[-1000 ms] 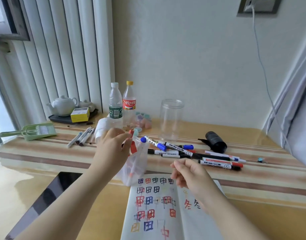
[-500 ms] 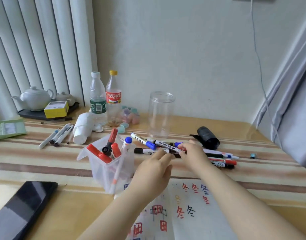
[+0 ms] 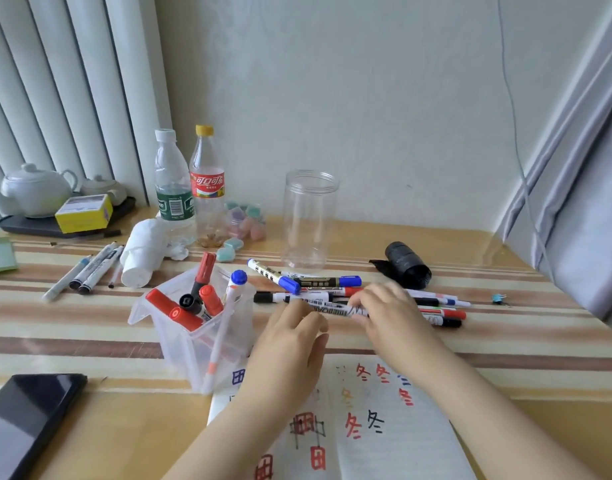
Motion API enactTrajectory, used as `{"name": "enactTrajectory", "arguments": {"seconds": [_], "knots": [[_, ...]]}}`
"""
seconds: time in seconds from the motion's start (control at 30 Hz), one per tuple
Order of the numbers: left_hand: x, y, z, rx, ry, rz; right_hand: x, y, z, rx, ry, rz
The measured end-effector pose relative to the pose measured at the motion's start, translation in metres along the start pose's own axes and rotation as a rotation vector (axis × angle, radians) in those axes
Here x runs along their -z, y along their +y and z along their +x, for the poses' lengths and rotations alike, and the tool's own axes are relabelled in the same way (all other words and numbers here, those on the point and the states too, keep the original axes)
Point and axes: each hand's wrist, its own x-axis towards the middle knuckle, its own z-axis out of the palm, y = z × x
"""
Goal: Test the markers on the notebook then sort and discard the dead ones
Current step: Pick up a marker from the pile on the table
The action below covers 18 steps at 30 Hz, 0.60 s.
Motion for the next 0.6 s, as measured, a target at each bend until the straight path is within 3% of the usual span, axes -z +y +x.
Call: {"name": "enactTrajectory", "arguments": {"seconds": [0.13,0.2,0.3,0.37,0.47,0.6], "knots": [[0.004,0.023,0.004,0.225,-0.19,-0.028,0.016,-0.021,-0.045,-0.238,-0.098,0.53],[0.006,0.034,0.002,0.224,-0.196,-0.022,0.019,-0.025,-0.06,-0.272,-0.064,0.672],[0.014,0.045,-0.008,-0.019,-0.076,0.076,0.028,-0.028,-0.076,-0.215,-0.063,0.604],[0.017,0.047,-0.014,-0.16,-0.077,0.207,0.036,-0.031,-0.084,-0.16,-0.067,0.552],[0.021,0.055,-0.023,-0.19,-0.316,0.348,0.041,-0.039,-0.095,-0.063,-0.132,0.391],[0.025,0.061,-0.031,-0.142,-0.505,0.343,0.04,-0.047,-0.107,0.088,-0.192,0.006]]}}
